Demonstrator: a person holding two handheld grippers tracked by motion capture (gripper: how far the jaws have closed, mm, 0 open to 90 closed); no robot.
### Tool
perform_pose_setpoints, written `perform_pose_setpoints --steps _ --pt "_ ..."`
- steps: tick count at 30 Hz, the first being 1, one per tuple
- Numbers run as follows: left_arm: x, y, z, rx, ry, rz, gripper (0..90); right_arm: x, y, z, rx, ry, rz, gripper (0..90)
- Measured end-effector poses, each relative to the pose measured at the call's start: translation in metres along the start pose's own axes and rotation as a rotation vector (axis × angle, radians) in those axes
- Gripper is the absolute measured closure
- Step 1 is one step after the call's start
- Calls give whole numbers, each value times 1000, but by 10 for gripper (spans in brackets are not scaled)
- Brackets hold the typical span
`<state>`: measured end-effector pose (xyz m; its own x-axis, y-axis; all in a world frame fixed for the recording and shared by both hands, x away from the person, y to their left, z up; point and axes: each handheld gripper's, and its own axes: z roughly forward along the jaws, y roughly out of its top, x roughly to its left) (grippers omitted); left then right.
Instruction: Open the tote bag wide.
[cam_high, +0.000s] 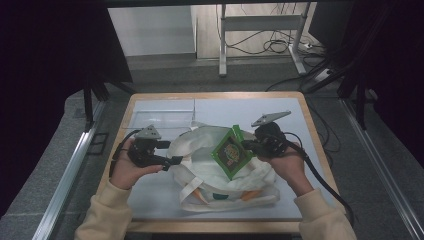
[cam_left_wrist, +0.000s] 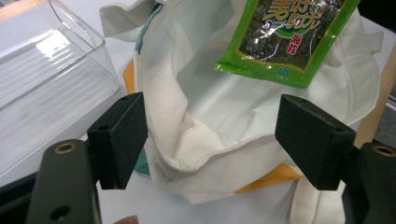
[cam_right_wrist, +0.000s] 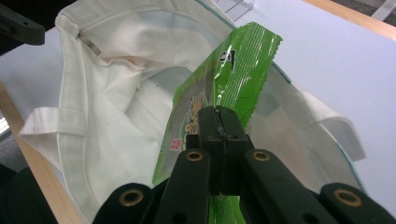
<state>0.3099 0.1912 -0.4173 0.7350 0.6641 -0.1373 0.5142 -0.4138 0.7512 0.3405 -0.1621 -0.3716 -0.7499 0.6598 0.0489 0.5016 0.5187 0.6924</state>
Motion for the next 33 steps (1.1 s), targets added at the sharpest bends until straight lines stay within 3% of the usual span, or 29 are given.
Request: perform_pose_setpoints --steps 5,10,13,15,23,26,27,29,33 --pt "-6 9 2 1 -3 29 255 -1 1 -2 -8 5 -7 898" --pt "-15 28 9 2 -66 73 276 0 4 -5 -9 4 -23 898" --pt "-14 42 16 28 -98 110 278 2 6 -7 -11 5 -35 899" --pt "-15 50 23 25 -140 103 279 2 7 -9 -11 7 -39 899" --pt "-10 75 65 152 -290 152 288 1 10 -13 -19 15 -58 899" --pt "-7 81 78 194 -320 152 289 1 10 -14 -18 17 -66 899" --pt "-6 83 82 226 -323 184 289 1 10 -15 -19 16 -69 899" --pt "-9 85 93 244 -333 166 290 1 10 -14 -14 20 -76 899" --pt "-13 88 109 271 -340 171 290 3 9 -12 -14 23 -87 899"
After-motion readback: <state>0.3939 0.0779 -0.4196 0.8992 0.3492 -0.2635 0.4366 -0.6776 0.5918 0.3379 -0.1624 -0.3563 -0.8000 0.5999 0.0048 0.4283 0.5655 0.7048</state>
